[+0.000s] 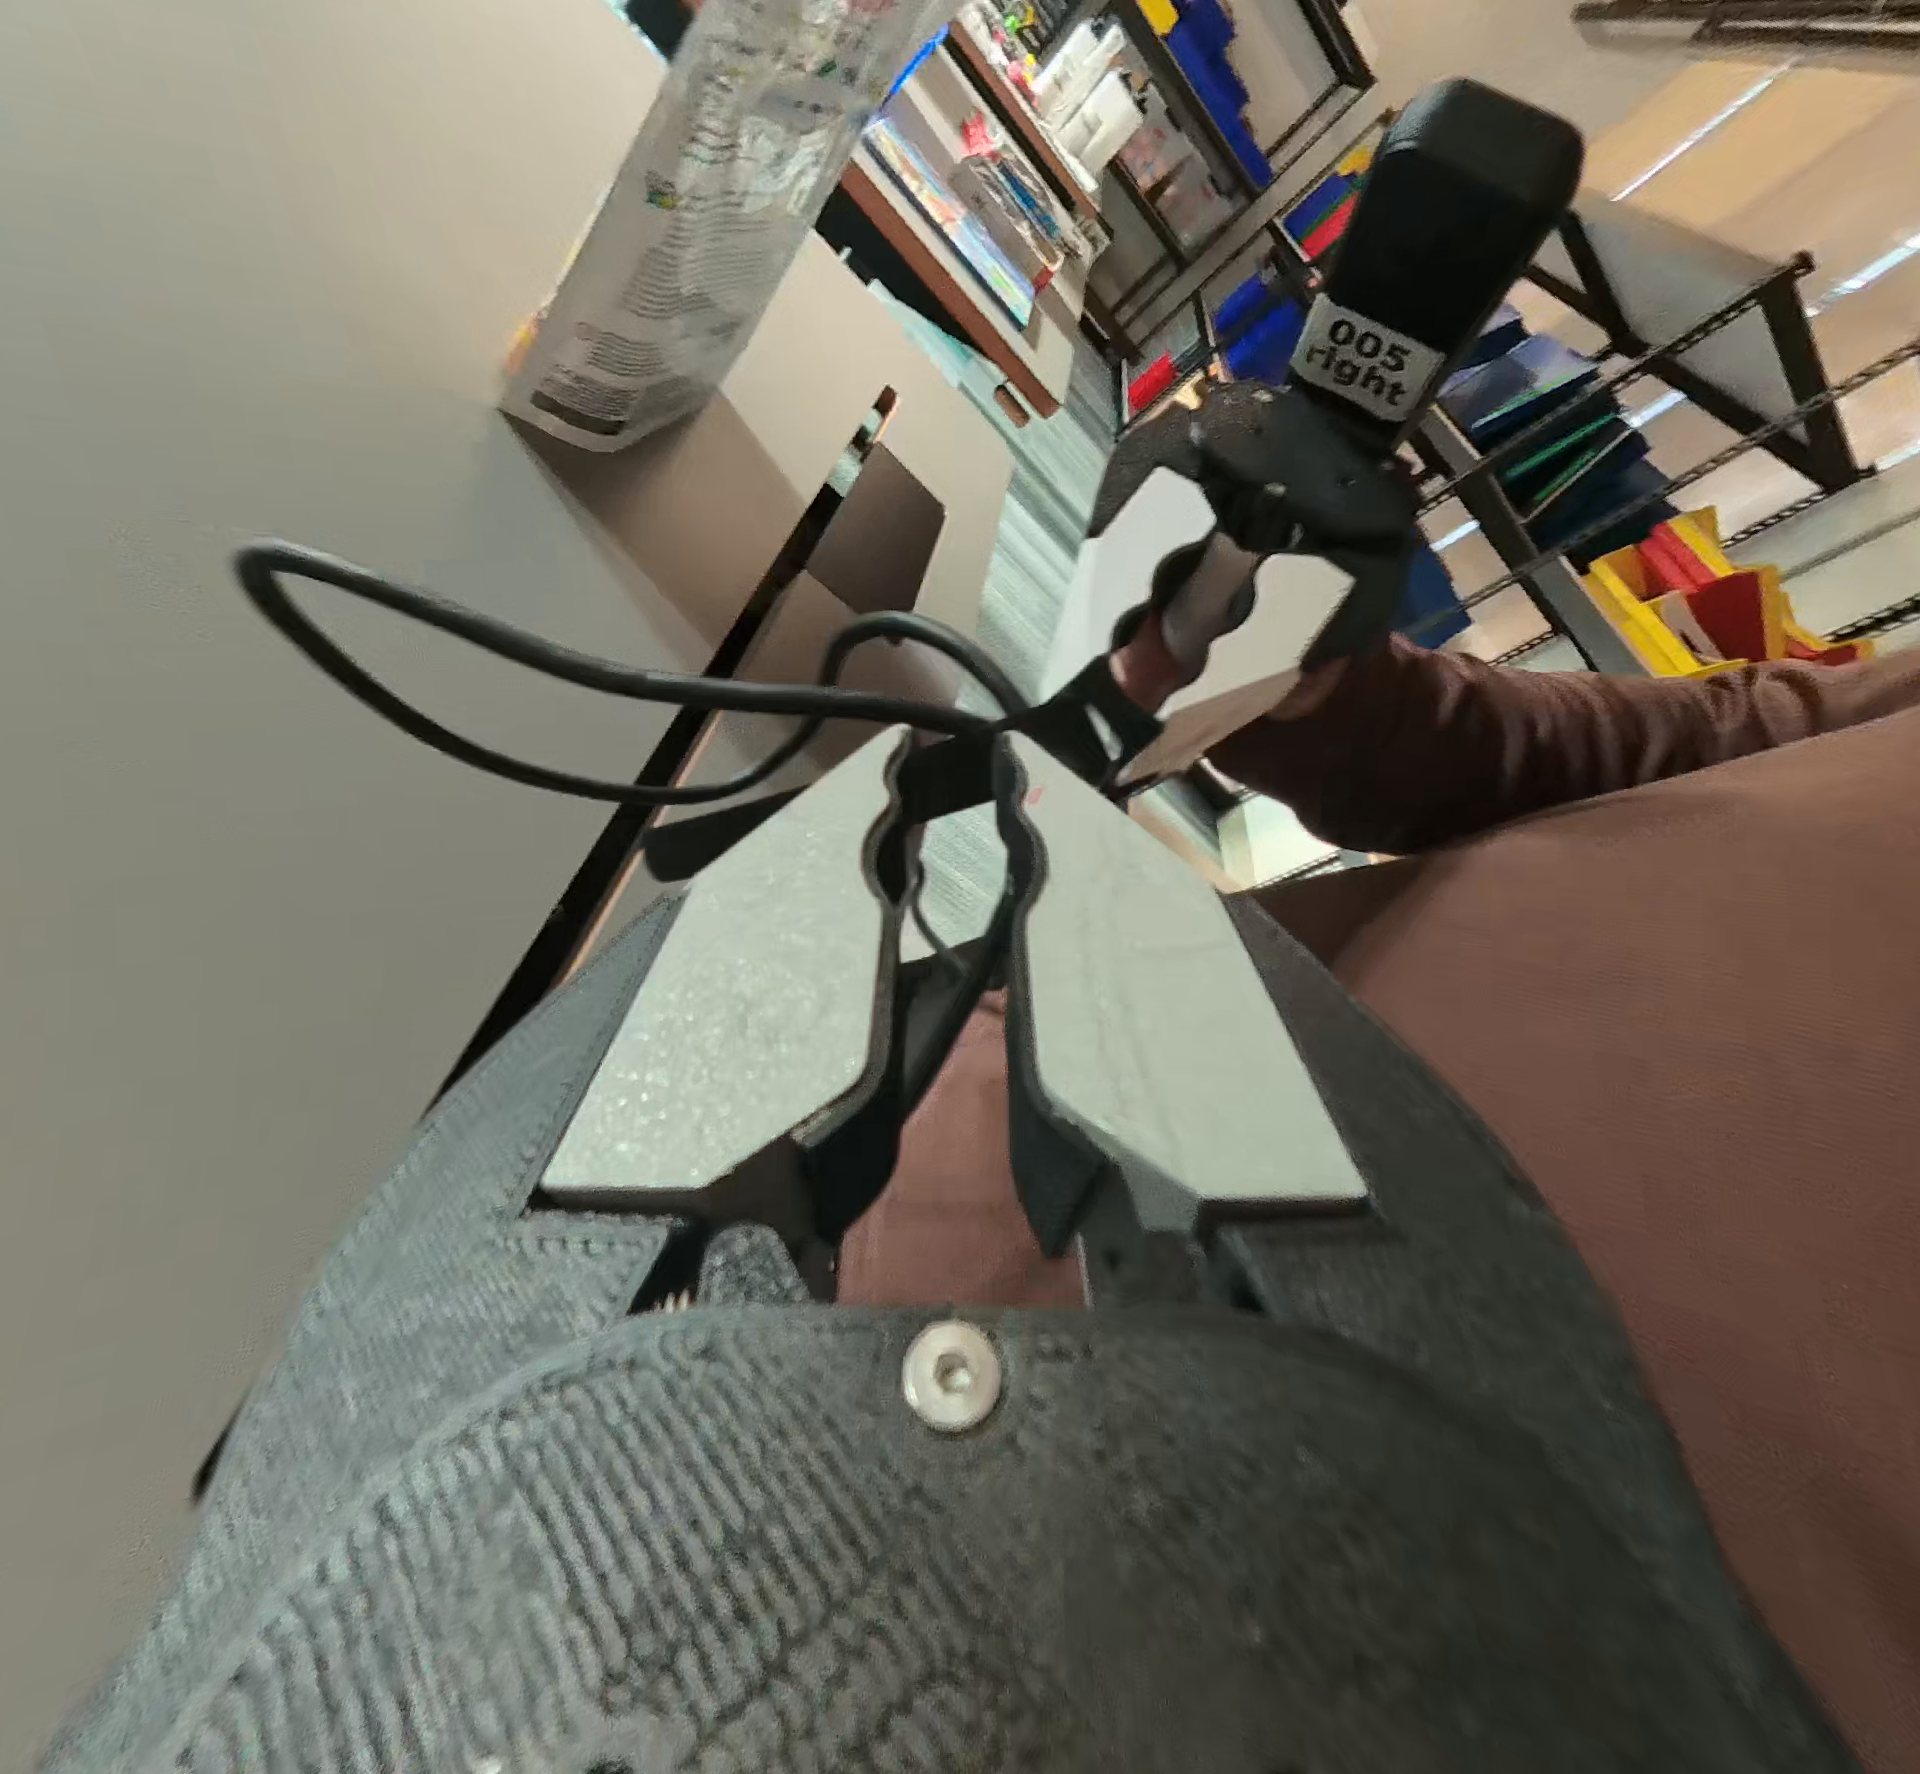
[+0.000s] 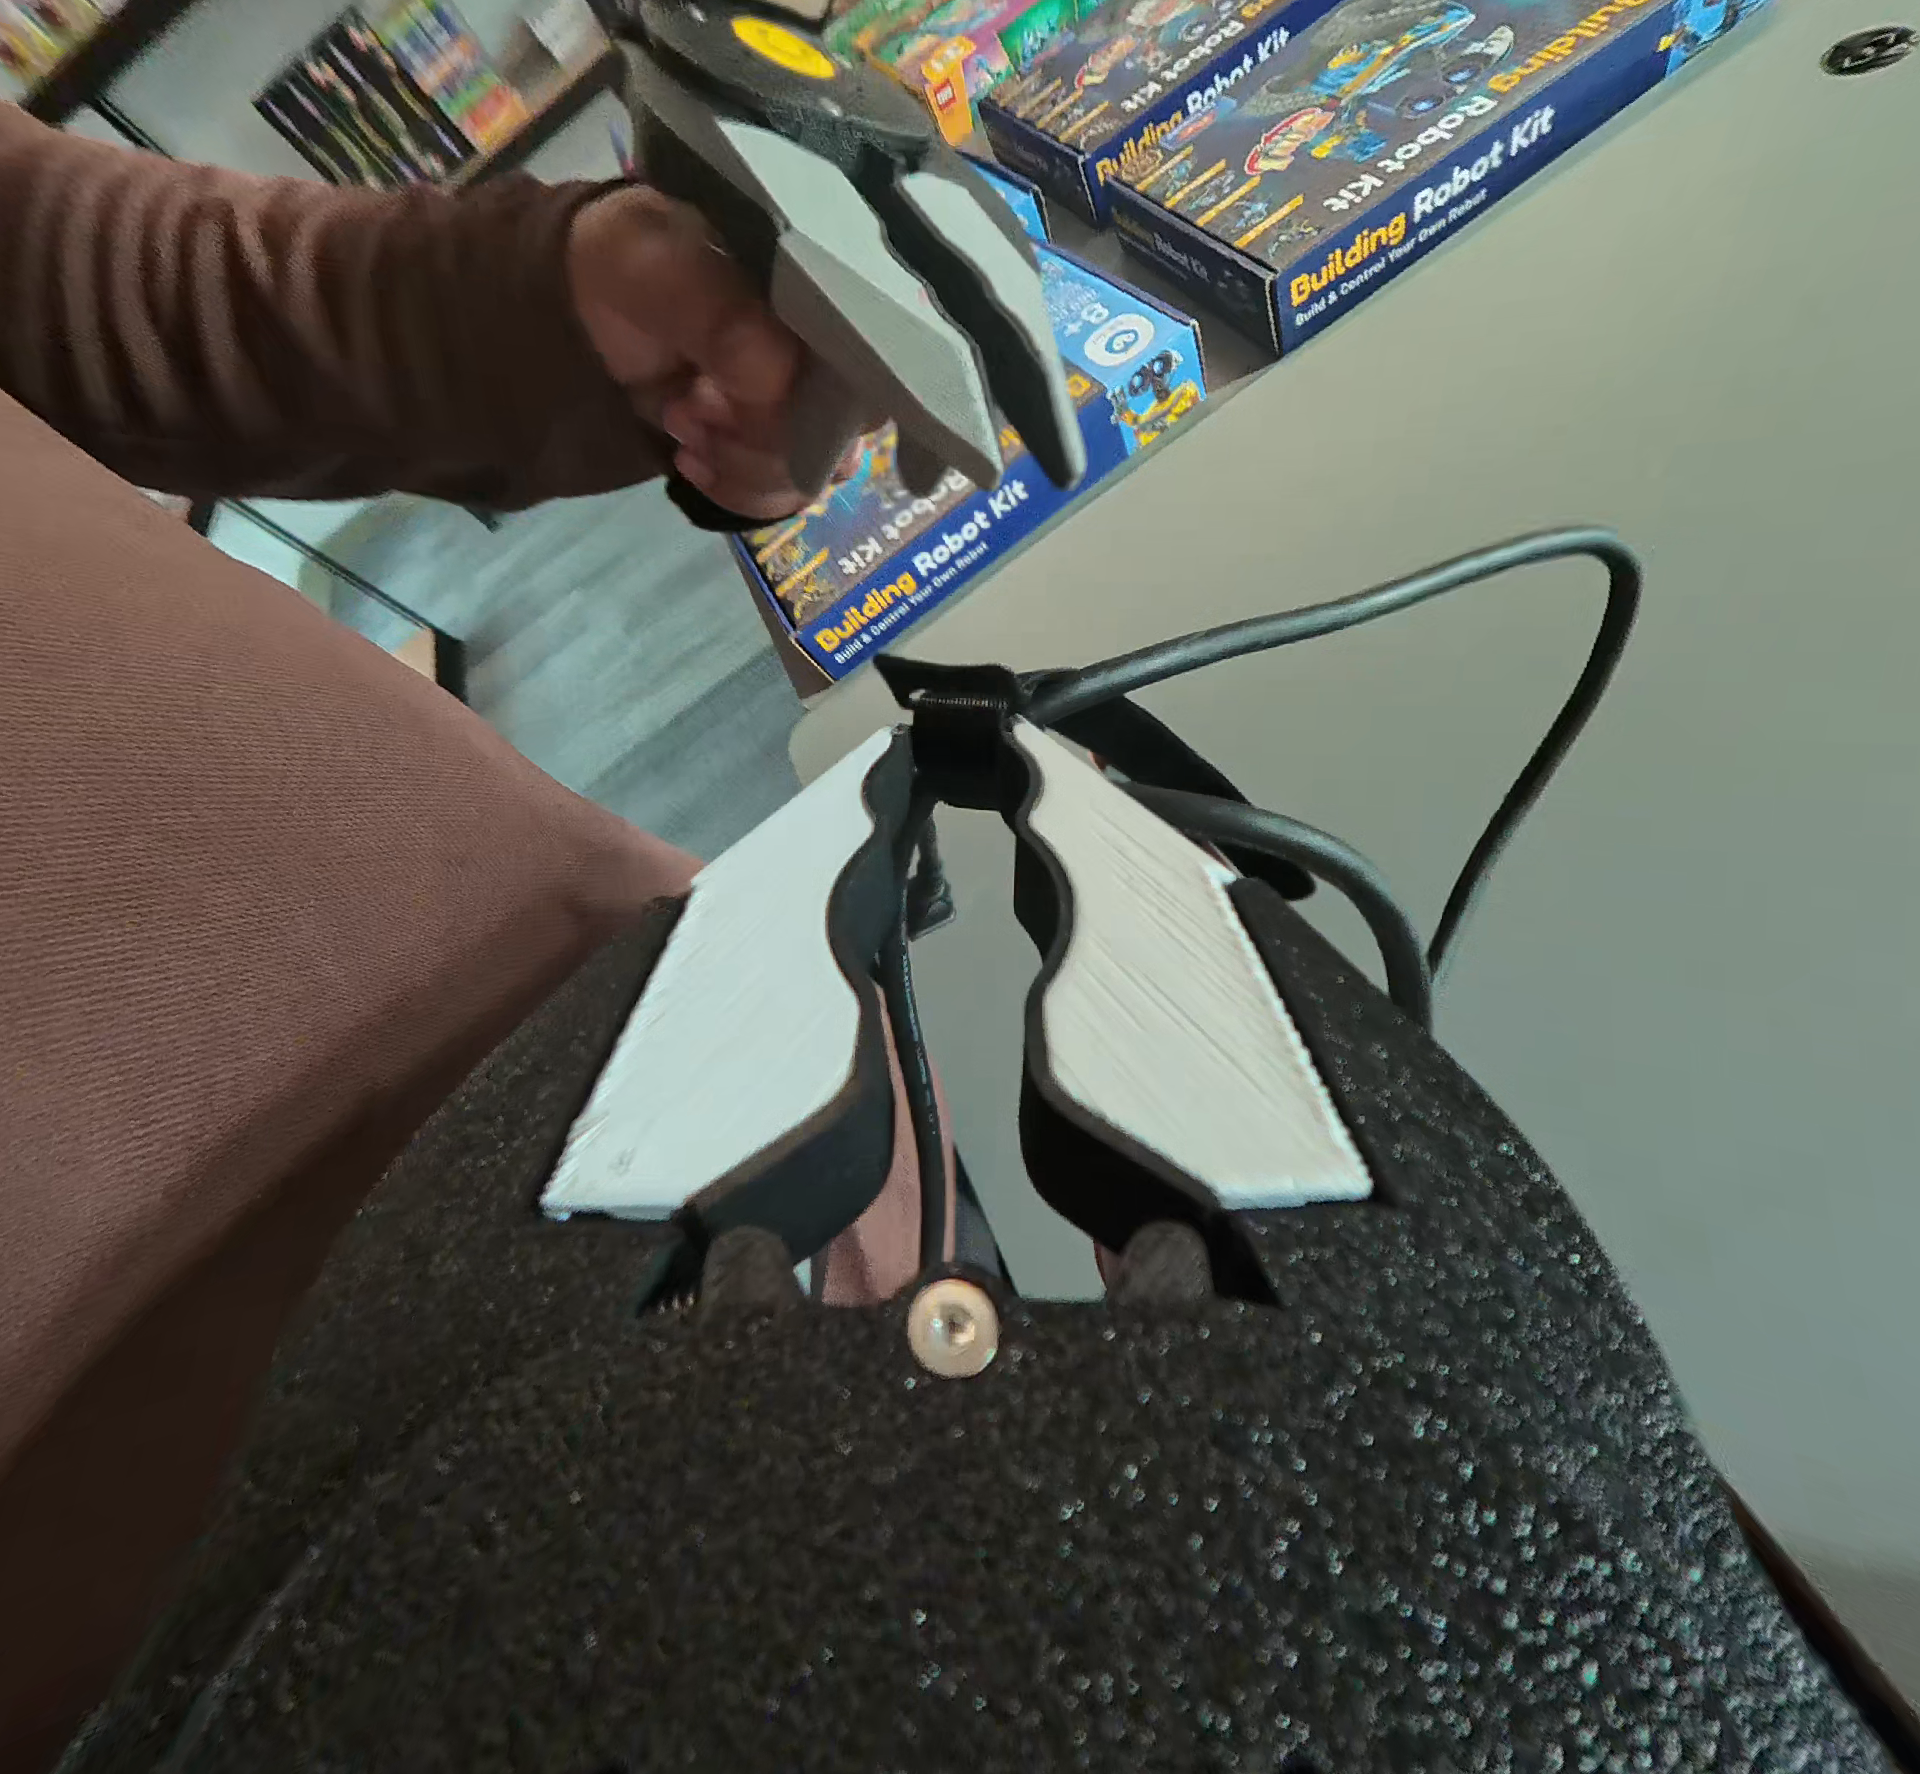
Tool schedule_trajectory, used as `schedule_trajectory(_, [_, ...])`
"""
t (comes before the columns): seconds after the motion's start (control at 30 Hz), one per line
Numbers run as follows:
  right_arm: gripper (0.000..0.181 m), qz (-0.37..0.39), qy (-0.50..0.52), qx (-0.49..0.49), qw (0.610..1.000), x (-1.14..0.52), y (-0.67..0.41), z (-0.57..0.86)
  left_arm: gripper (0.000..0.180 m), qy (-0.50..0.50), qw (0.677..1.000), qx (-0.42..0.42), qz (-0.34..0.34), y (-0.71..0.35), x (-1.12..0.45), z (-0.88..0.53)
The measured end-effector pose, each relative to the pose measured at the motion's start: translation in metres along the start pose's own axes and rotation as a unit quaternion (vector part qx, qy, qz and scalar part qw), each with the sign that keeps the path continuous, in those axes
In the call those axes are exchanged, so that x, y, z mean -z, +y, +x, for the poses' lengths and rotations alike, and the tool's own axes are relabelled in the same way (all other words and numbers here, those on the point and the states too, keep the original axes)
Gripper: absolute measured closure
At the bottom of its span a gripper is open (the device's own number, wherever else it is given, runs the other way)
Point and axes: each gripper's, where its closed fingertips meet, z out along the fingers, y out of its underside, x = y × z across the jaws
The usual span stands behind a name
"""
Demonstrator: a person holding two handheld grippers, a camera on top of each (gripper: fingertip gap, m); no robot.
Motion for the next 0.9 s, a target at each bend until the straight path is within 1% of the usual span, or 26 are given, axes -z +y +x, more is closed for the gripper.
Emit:
schedule_trajectory(0.03, [0.167,0.01,-0.009,-0.008,1.0,0.002,-0.001,-0.001,0.163,-0.013,1.0,-0.012,-0.012,0.004,0.001,-0.006])
schedule_trajectory(0.1, [0.167,0.032,-0.029,-0.025,0.999,0.006,-0.004,-0.003,0.157,-0.035,0.995,-0.066,-0.067,0.021,-0.005,-0.011])
schedule_trajectory(0.13, [0.167,0.042,-0.039,-0.034,0.998,0.007,-0.006,-0.004,0.15,-0.033,0.992,-0.087,-0.091,0.03,-0.01,-0.008])
schedule_trajectory(0.17, [0.167,0.052,-0.047,-0.04,0.997,0.009,-0.007,-0.004,0.146,-0.029,0.989,-0.102,-0.104,0.036,-0.017,-0.004])
schedule_trajectory(0.2, [0.167,0.063,-0.055,-0.046,0.995,0.01,-0.008,-0.004,0.146,-0.019,0.987,-0.116,-0.108,0.039,-0.023,0.002])
schedule_trajectory(0.27, [0.167,0.082,-0.076,-0.06,0.992,0.014,-0.008,-0.005,0.144,0.002,0.988,-0.121,-0.098,0.04,-0.034,0.011])
schedule_trajectory(0.33, [0.168,0.093,-0.096,-0.073,0.988,0.017,-0.006,-0.008,0.14,0.022,0.993,-0.08,-0.089,0.043,-0.041,0.011])
schedule_trajectory(0.37, [0.176,0.099,-0.115,-0.08,0.985,0.019,-0.005,-0.012,0.14,0.029,0.995,-0.055,-0.08,0.044,-0.043,0.007])
schedule_trajectory(0.43, [0.18,0.102,-0.128,-0.094,0.982,0.019,-0.002,-0.014,0.145,0.041,0.997,-0.041,-0.058,0.043,-0.046,0.001])
schedule_trajectory(0.5, [0.181,0.08,-0.108,-0.1,0.986,0.014,0.009,-0.008,0.15,0.072,0.996,-0.048,-0.03,0.04,-0.048,0.006])
schedule_trajectory(0.53, [0.181,0.07,-0.1,-0.101,0.987,0.012,0.014,-0.005,0.152,0.096,0.994,-0.038,-0.021,0.04,-0.049,0.009])
schedule_trajectory(0.6, [0.181,0.064,-0.105,-0.103,0.987,0.009,0.02,-0.006,0.16,0.135,0.99,0.029,-0.033,0.046,-0.056,0.008])
schedule_trajectory(0.63, [0.181,0.062,-0.105,-0.1,0.988,0.009,0.021,-0.007,0.16,0.15,0.985,0.075,-0.041,0.05,-0.058,0.006])
schedule_trajectory(0.7, [0.181,0.053,-0.1,-0.085,0.99,0.011,0.023,-0.01,0.16,0.208,0.961,0.179,-0.035,0.052,-0.059,0.008])
schedule_trajectory(0.73, [0.181,0.045,-0.099,-0.08,0.991,0.011,0.025,-0.012,0.161,0.235,0.944,0.23,-0.021,0.051,-0.057,0.008])
schedule_trajectory(0.77, [0.181,0.038,-0.099,-0.076,0.991,0.011,0.027,-0.014,0.166,0.258,0.926,0.274,-0.001,0.049,-0.056,0.006])
schedule_trajectory(0.8, [0.181,0.034,-0.101,-0.074,0.992,0.01,0.029,-0.016,0.176,0.275,0.908,0.314,0.027,0.045,-0.055,0.003])
schedule_trajectory(0.83, [0.181,0.033,-0.105,-0.074,0.991,0.011,0.029,-0.019,0.175,0.27,0.894,0.353,0.052,0.043,-0.057,-0.006])
schedule_trajectory(0.87, [0.181,0.033,-0.108,-0.075,0.991,0.011,0.03,-0.02,0.163,0.257,0.881,0.39,0.067,0.043,-0.061,-0.015])
schedule_trajectory(0.9, [0.181,0.031,-0.108,-0.076,0.991,0.011,0.031,-0.021,0.136,0.272,0.864,0.414,0.088,0.038,-0.059,-0.018])
